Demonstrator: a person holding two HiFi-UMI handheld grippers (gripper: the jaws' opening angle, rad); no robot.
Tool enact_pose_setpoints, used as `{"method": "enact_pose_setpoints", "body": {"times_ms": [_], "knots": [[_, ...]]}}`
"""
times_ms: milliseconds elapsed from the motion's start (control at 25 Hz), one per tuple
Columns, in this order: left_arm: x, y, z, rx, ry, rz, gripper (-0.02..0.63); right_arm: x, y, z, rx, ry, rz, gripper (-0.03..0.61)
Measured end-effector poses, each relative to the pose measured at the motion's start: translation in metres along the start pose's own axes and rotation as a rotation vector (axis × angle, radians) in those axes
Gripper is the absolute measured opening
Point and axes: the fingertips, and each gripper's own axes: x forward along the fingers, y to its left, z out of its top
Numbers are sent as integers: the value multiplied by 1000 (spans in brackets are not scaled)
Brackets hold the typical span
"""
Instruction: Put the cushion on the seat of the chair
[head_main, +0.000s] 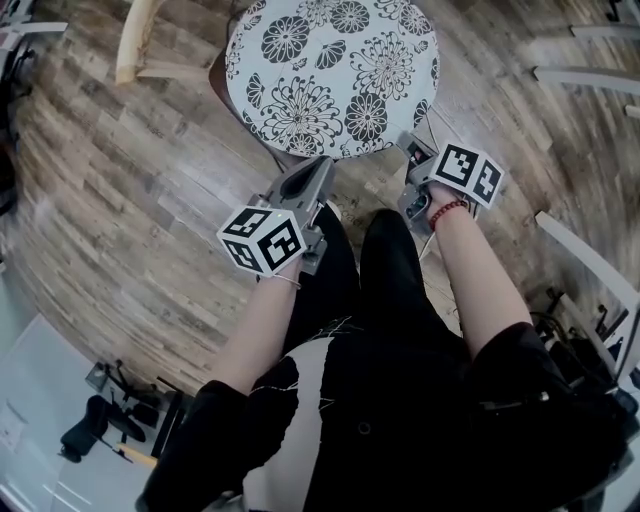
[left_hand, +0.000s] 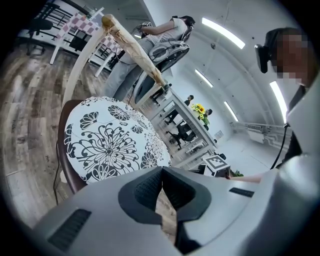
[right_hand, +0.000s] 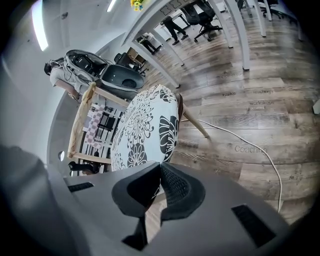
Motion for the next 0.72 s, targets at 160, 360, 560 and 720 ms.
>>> {"method": "enact_pose_setpoints", "body": {"times_ms": [160,360,560,720], "knots": [[-1,1,-2,-1,15,-4,11,4,-1,-4,12,11,-6,15],[-5,-2,2,-17,2,-31,11,7,-5,-11,84,29,-19,15],[-6,1,9,-13,8,-22,11,12,-6,-16,93,55,-38,15],[-9,7,9,25,41,1,11,17,-9,-17,101,54,-67,15]]}}
